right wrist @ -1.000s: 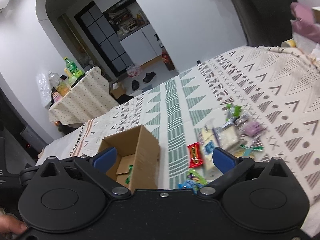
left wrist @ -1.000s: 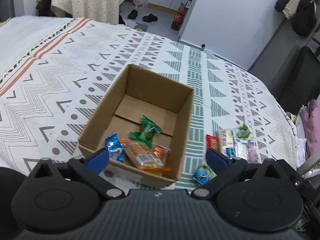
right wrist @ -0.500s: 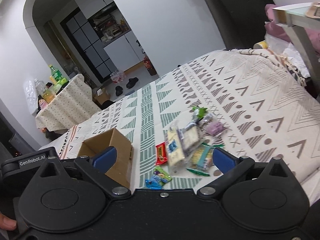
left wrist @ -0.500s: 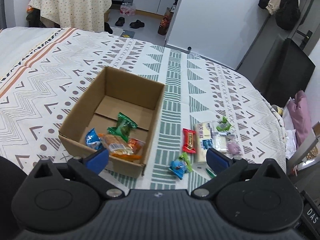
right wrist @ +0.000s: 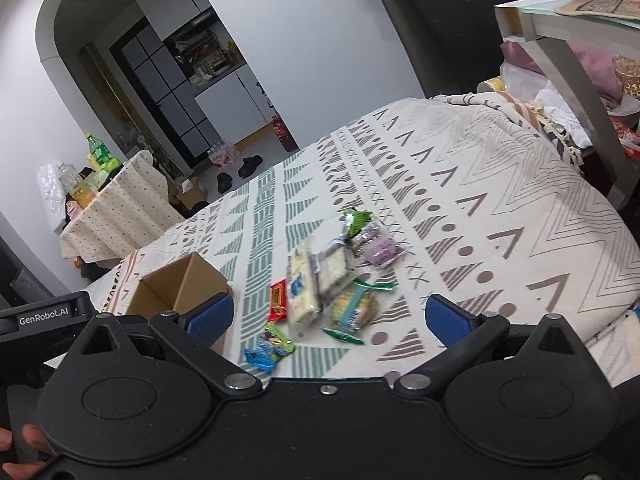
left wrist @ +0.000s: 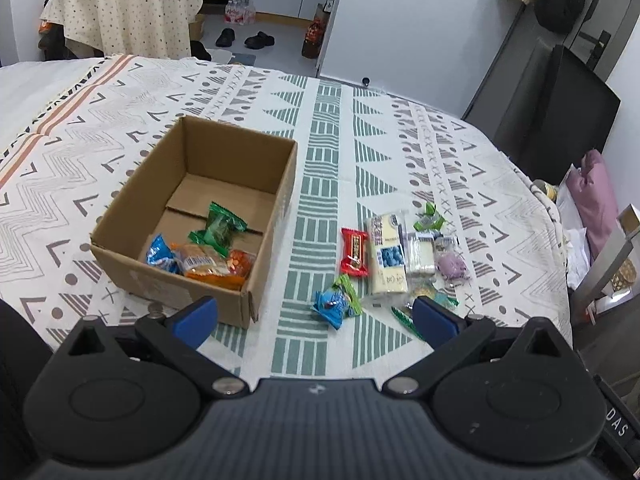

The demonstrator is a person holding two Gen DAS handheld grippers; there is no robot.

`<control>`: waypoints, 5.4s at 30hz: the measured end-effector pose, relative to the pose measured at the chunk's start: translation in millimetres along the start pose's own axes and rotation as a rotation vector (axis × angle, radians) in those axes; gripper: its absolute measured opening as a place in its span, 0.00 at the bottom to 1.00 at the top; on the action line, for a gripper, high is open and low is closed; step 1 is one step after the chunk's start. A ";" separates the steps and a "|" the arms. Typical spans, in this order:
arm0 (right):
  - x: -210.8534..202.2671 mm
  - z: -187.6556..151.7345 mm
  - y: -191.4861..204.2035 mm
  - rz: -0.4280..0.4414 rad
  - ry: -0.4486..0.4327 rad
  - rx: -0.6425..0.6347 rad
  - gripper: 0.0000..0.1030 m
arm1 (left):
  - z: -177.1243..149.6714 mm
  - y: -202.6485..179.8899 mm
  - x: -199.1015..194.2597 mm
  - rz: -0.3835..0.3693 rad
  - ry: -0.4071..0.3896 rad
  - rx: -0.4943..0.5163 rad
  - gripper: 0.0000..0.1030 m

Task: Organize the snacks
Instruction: 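Move both grippers back from the box toward the remaining snacks, then grasp the blue candy packet with the left gripper while the right gripper grasps the cake pack, then carry the blue candy and cookie pack over the box and open both grippers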

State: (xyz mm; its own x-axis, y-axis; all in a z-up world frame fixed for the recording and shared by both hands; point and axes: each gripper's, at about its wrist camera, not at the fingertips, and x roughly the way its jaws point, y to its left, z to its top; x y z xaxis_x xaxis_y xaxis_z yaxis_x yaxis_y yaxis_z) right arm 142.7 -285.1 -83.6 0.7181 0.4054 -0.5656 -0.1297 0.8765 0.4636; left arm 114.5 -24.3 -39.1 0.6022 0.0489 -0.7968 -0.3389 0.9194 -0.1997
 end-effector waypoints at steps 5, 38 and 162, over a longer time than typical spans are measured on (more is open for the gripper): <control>4.4 -4.6 -11.8 -0.023 0.010 -0.008 1.00 | -5.2 -11.0 4.7 0.017 -0.007 0.032 1.00; 95.8 -7.8 -47.6 0.086 0.207 0.190 0.70 | -9.9 -25.5 114.9 0.017 0.093 -0.021 0.64; 116.7 -3.6 183.5 0.199 0.166 -0.032 0.41 | 68.5 154.0 57.1 0.015 -0.007 -0.293 0.76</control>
State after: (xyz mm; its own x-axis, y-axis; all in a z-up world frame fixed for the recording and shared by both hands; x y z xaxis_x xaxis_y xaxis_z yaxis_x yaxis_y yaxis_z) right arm 200.2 -76.0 -67.0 0.5545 0.6054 -0.5710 -0.2809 0.7820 0.5564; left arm 146.2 146.8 -76.2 0.6006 0.0653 -0.7969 -0.5416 0.7665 -0.3453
